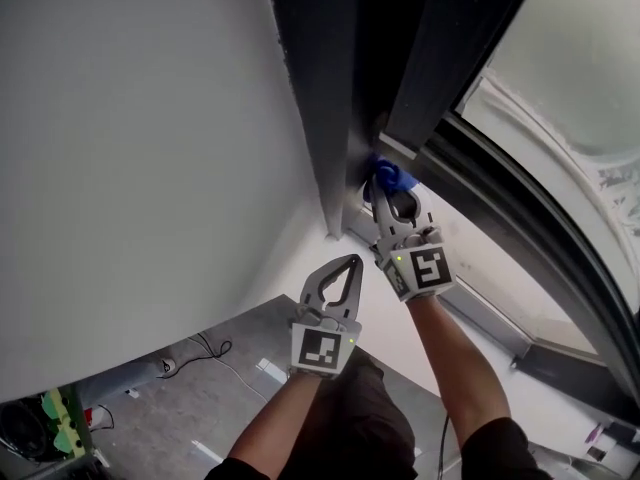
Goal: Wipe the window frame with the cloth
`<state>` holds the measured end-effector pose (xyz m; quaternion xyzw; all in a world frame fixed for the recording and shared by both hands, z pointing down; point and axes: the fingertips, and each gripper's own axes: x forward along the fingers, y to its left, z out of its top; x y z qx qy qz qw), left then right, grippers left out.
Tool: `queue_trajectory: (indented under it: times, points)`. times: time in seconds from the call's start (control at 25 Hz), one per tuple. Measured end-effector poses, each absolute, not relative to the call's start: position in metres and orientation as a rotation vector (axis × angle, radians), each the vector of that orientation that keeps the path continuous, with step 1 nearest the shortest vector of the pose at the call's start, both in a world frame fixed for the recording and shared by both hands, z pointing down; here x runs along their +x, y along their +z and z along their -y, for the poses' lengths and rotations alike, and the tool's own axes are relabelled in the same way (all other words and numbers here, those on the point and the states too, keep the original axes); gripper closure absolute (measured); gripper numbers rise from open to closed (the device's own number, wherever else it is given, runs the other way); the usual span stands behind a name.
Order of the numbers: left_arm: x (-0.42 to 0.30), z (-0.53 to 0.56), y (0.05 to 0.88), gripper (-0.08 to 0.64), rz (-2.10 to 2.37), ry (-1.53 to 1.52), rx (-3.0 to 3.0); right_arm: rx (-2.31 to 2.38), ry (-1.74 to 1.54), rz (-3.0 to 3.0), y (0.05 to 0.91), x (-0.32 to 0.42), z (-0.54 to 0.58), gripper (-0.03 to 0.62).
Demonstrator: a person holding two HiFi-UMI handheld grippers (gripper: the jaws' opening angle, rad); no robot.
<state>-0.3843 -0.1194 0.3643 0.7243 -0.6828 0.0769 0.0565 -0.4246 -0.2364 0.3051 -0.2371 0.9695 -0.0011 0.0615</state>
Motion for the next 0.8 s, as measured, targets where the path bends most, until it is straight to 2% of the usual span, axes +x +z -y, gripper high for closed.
queue_trajectory:
  times: [0.24,0.8]
  points:
    - [-0.377,0.122,0.389,0.555,2.116,0.295,2.15,-0.695,-0.038,-2.941,0.332,-0.422,0.24,0.558]
    - [-0.374,0.13,0.42,0.555,2.199,0.281,2.171,-0.681,0.149,-2.881,0.353,-0.423,0.23,0.558]
